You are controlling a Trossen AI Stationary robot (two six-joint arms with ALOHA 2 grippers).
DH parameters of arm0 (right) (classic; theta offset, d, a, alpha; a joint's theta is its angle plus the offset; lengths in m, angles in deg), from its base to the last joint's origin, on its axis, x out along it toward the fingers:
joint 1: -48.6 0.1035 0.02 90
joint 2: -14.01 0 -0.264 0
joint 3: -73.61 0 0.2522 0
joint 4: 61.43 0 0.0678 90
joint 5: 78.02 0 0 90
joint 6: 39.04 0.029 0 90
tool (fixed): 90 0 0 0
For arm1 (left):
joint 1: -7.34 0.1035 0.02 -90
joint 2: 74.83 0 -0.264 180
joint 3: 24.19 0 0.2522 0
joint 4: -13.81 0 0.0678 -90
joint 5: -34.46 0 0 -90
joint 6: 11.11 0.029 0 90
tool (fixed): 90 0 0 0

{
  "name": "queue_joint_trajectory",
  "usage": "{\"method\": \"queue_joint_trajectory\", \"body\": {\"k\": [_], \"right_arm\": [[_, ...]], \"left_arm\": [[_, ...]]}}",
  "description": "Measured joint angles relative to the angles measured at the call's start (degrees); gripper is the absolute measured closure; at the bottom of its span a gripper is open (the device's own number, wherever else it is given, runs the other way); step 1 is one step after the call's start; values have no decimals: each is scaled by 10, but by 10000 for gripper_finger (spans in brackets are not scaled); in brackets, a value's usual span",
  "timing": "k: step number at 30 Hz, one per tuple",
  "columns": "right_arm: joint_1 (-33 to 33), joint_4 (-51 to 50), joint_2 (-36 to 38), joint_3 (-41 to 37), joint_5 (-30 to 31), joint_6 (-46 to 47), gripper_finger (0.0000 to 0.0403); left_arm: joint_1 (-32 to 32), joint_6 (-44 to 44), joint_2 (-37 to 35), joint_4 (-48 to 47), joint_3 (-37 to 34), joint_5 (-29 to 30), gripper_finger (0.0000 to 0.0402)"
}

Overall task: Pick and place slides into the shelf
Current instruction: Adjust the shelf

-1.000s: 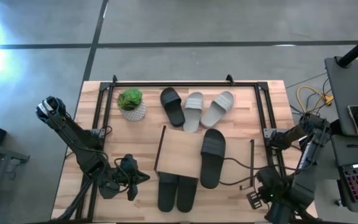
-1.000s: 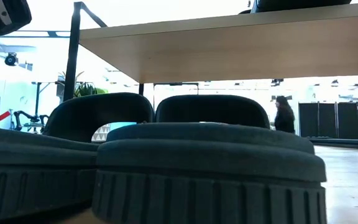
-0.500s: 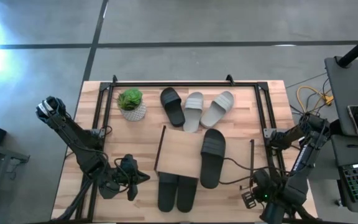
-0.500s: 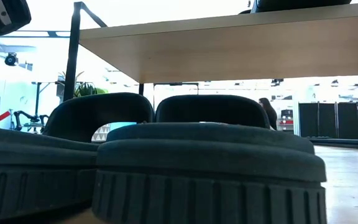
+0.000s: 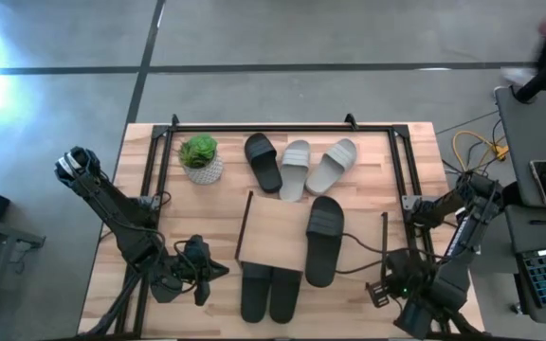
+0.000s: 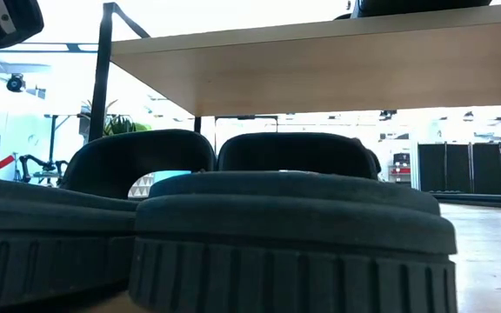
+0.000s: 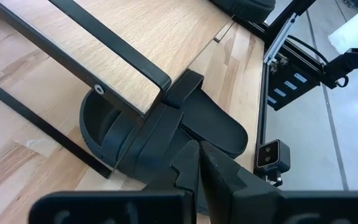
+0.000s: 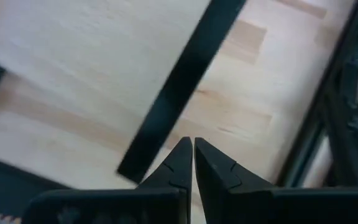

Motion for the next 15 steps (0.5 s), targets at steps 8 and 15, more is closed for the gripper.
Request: {"method": "queue_joint_trajectory", "body": {"k": [8,15], "right_arm": [[0,50,-1,0,2,-7,392],[-5,40,-2,0,39,-6,392]], "left_arm": [[0,0,0,0,0,0,402],[0,0,0,0,0,0,402]]}}
